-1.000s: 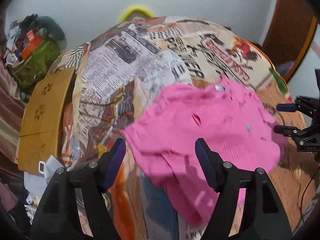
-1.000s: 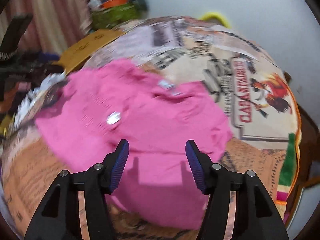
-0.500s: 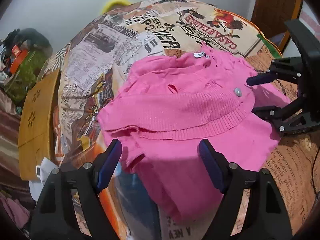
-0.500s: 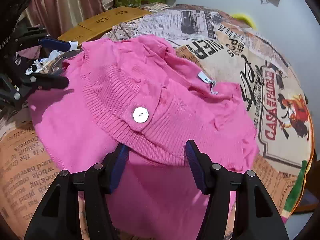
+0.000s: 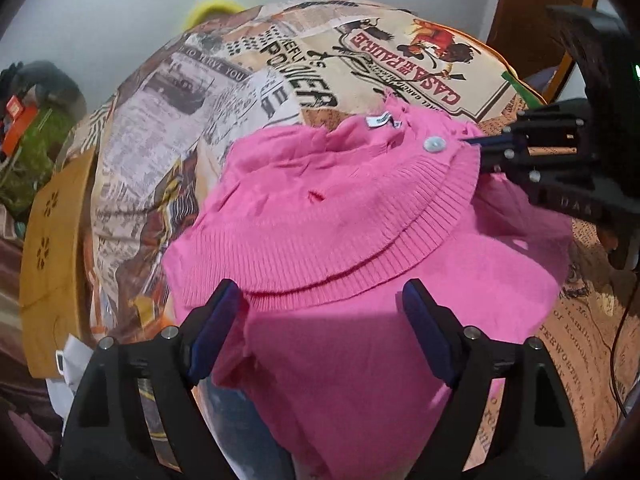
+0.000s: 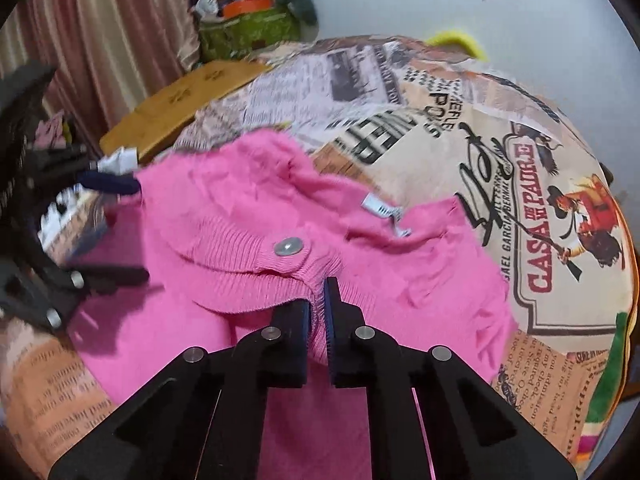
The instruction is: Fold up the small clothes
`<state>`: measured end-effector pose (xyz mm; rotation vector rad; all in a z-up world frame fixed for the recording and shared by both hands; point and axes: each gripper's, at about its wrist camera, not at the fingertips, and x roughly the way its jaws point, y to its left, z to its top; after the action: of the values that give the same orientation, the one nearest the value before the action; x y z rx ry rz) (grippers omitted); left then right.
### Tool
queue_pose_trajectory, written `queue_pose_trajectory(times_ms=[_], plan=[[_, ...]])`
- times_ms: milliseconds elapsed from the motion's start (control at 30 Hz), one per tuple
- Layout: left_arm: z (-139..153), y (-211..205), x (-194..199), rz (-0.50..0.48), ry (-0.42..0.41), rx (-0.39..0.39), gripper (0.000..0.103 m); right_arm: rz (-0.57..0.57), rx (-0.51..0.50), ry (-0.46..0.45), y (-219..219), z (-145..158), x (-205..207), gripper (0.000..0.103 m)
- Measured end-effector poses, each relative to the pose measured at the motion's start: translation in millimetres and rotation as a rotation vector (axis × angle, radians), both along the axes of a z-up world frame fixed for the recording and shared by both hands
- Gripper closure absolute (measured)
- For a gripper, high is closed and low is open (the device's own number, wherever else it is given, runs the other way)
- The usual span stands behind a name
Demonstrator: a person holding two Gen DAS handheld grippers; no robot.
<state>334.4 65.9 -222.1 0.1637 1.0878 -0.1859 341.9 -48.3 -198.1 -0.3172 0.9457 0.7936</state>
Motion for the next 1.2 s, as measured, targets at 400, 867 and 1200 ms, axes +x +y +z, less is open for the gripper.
queue_pose_trajectory(times_ms=[400, 867, 1200], plan=[[-14, -3, 33, 0.040, 0.006, 0.066, 0.027, -0.054, 0.081, 0.015, -5, 18, 23, 0.097], [4, 24, 69, 0.094, -0.049, 0.014, 0.101, -0.065, 0.070, 0.089, -20, -1, 47, 0.077], [1, 21, 82, 0.087, -0.012, 0.009, 0.086, -0.154, 0.026, 0.085, -98, -7, 43, 0.050]])
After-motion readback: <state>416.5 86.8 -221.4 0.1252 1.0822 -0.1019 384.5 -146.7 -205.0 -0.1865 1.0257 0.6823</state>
